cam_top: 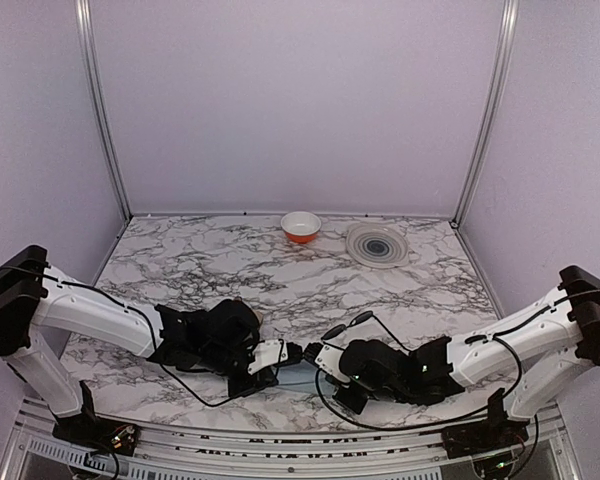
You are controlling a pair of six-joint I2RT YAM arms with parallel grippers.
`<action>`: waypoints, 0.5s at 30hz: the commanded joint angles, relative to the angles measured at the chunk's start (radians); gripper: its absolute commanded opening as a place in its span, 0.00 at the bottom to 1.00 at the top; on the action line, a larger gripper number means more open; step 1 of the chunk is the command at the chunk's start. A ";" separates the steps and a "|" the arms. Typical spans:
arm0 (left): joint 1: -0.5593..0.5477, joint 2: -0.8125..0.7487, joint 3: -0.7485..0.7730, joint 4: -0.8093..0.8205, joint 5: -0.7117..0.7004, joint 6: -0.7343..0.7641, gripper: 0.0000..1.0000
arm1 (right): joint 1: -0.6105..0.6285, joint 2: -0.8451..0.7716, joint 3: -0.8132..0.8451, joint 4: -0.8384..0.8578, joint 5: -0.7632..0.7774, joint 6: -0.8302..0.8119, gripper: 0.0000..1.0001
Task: Organize the sunglasses
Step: Fold the glasses cleaning cloth at the center of the board.
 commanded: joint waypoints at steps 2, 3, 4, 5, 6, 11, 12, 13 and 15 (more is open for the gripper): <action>0.014 0.037 0.059 -0.027 -0.038 -0.013 0.00 | -0.001 0.023 0.053 -0.006 0.004 -0.024 0.00; 0.015 0.040 0.062 -0.031 -0.038 -0.012 0.00 | -0.001 0.027 0.056 -0.004 0.004 -0.027 0.00; 0.016 0.042 0.064 -0.032 -0.039 -0.014 0.00 | -0.003 0.032 0.059 -0.004 0.005 -0.031 0.00; 0.017 0.043 0.066 -0.034 -0.038 -0.014 0.00 | -0.002 0.038 0.062 -0.004 0.006 -0.033 0.00; 0.019 0.043 0.067 -0.037 -0.037 -0.014 0.00 | -0.002 0.042 0.064 -0.005 0.006 -0.036 0.00; 0.024 0.037 0.076 -0.066 -0.026 -0.015 0.00 | -0.004 0.060 0.078 0.002 0.000 -0.057 0.00; 0.025 0.036 0.077 -0.070 -0.023 -0.016 0.00 | -0.006 0.063 0.080 0.003 0.001 -0.059 0.00; 0.025 0.036 0.077 -0.072 -0.023 -0.016 0.00 | -0.007 0.065 0.081 0.006 0.000 -0.061 0.00; 0.029 0.037 0.079 -0.075 -0.023 -0.017 0.00 | -0.010 0.070 0.084 0.006 0.003 -0.065 0.00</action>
